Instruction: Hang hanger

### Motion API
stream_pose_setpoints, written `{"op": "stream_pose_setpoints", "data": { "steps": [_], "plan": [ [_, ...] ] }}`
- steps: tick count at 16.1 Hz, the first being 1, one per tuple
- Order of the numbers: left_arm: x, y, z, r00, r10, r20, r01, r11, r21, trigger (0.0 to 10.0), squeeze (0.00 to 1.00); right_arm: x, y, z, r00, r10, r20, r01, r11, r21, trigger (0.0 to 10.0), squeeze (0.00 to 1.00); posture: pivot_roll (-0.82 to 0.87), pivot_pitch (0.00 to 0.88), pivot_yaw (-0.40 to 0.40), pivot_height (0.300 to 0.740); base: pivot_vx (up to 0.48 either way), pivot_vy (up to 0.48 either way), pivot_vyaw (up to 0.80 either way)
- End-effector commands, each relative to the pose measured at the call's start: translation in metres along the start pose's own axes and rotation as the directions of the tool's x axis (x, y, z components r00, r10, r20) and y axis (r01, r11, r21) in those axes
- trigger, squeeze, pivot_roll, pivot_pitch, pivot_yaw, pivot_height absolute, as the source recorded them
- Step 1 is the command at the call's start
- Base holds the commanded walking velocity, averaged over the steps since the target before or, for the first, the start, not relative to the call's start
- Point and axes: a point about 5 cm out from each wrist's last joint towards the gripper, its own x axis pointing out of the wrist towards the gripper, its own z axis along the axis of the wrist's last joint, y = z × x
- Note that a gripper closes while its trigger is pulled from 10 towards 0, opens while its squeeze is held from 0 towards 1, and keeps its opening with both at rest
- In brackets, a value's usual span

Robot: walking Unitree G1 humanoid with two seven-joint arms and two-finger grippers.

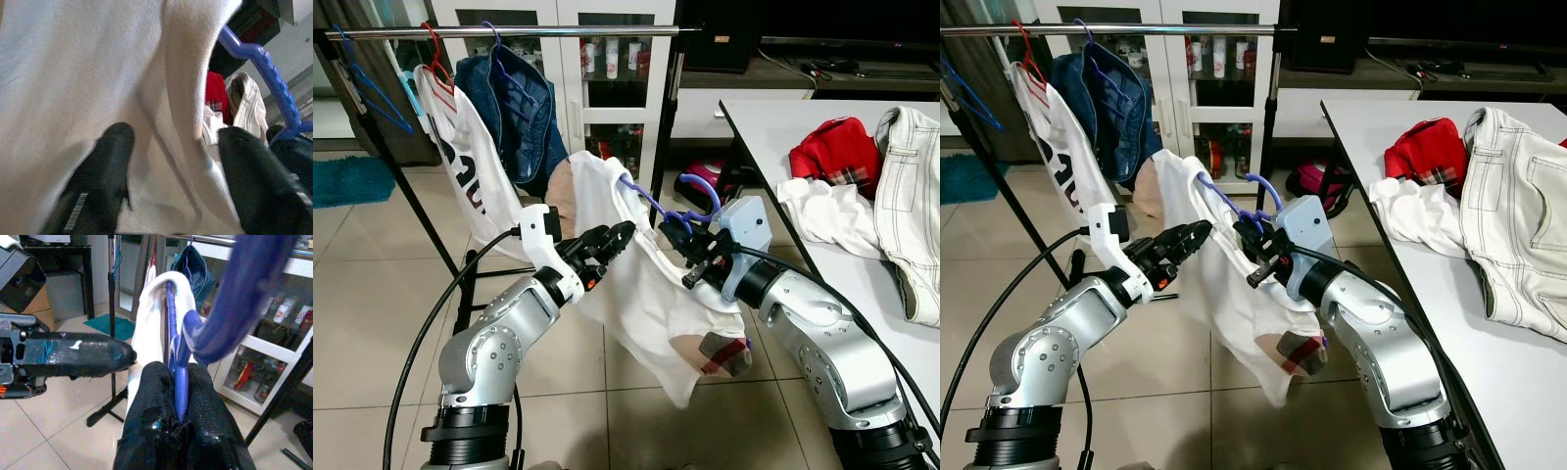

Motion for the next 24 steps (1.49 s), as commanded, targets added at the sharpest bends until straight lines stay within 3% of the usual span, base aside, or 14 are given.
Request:
{"op": "stream_pose_setpoints", "data": {
  "steps": [1, 18, 24],
  "plan": [
    [0.002, -0.006, 0.001, 0.999, -0.03, -0.018, 0.03, 0.999, 0.013, 0.0, 0.0, -0.001, 0.001, 0.01, 0.999, -0.001, 0.043, 0.003, 0.999, -0.037, 0.0, 0.0, -0.1, 0.0, 0.004, 0.74, 0.0, 0.0, 0.0],
    [0.003, 0.001, 0.001, 1.0, -0.012, -0.008, 0.012, 1.0, 0.018, 0.0, 0.0, 0.004, 0.005, 0.009, 0.999, 0.015, 0.047, -0.013, 0.999, -0.05, 0.0, 0.0, -0.1, 0.0, -0.001, 0.74, 0.0, 0.0, 0.0],
    [-0.019, -0.001, 0.03, 0.997, 0.013, 0.081, -0.021, 0.996, 0.091, 0.0, 0.0, 0.002, 0.002, -0.003, 0.999, 0.004, -0.032, -0.007, 0.997, -0.079, 0.0, 0.0, -0.09, 0.0, -0.008, 0.74, 0.0, 0.0, 0.0]
  ]
}}
